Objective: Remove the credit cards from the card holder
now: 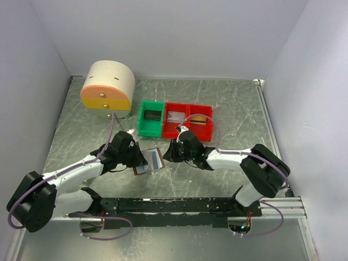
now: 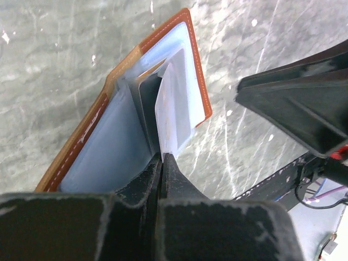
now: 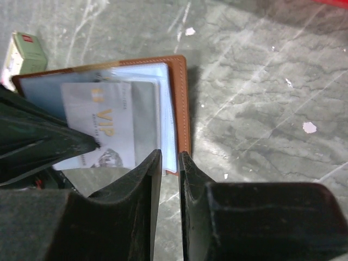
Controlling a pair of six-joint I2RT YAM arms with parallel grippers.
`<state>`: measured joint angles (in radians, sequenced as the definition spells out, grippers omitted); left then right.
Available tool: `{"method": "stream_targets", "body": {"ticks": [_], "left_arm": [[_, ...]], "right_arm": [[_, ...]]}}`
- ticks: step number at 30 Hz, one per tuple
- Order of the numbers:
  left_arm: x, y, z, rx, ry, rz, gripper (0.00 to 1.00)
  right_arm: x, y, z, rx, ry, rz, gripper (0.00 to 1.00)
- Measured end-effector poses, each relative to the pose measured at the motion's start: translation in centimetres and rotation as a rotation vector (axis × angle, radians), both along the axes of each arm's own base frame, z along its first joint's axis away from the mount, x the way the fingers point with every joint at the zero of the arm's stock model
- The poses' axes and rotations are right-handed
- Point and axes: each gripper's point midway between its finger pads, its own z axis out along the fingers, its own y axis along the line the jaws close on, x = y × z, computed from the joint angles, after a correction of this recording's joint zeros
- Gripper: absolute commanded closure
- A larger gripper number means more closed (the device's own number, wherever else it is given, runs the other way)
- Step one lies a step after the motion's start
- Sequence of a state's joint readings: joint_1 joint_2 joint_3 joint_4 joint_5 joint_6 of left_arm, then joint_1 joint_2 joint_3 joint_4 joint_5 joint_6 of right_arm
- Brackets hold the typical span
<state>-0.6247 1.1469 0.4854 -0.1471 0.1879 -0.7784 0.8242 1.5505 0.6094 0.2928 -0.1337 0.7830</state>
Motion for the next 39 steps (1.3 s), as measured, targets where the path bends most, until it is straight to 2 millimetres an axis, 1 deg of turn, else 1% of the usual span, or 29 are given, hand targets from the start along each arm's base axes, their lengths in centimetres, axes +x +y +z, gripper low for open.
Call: {"method": "stream_targets", "body": {"ticks": [5,7,10,13,16,18,20,22,26,30,34,36,38,39], "left_arm": [[-0.9,0.7,-0.5,0.043,0.022,-0.030,0.93],[-1.0,0.7,-0.3,0.048,0.022,-0.044,0.93],[-1.0,0.7,0.2,0.056,0.018,-0.063,0.93],[-1.1,0.7,0.2,0.064,0.019,-0.070,0.93],[-1.2,0.9,0.1,0.070,0.025,-0.072,0.93],[-1.3,0.9,0.1,0.073,0.030,-0.072,0.93],[-1.5,1.2,-0.1,0.082,0.037,-0.068,0.93],[-1.6,1.3,0.0,0.087,0.037,-0.064,0.92],[-1.6,1.8,0.8,0.095,0.021,-0.049,0.91],[-1.5,2.2,1.7,0.105,0.007,-0.032,0.93],[-1.6,3.1,2.1,0.141,0.009,-0.009,0.93],[-1.7,3.5,2.5,0.155,0.006,0.003,0.93],[-1.7,3.8,3.2,0.155,-0.009,0.012,0.93],[-1.6,3.8,3.7,0.152,-0.021,0.016,0.93]], "right_arm": [[-0.2,0.4,2.2,0.054,-0.040,0.026,0.79],[-0.4,1.0,2.9,0.089,-0.047,0.054,0.79],[-0.8,2.3,3.1,0.140,-0.041,0.093,0.79],[-1.3,3.9,2.2,0.165,-0.012,0.133,0.79],[-1.5,5.7,0.6,0.168,0.034,0.168,0.79],[-1.6,6.2,-0.5,0.164,0.062,0.175,0.79],[-1.6,6.3,-1.0,0.163,0.078,0.169,0.79],[-1.5,6.4,-1.0,0.161,0.080,0.162,0.79],[-1.2,6.3,-1.1,0.150,0.076,0.147,0.79],[-1.1,6.2,-1.3,0.143,0.079,0.140,0.79],[-1.2,6.2,-1.3,0.144,0.078,0.141,0.79],[-1.3,6.0,-1.2,0.150,0.076,0.143,0.77],[-1.7,5.6,-1.0,0.155,0.072,0.143,0.73],[-1.9,5.4,-0.7,0.160,0.067,0.144,0.66]]}}
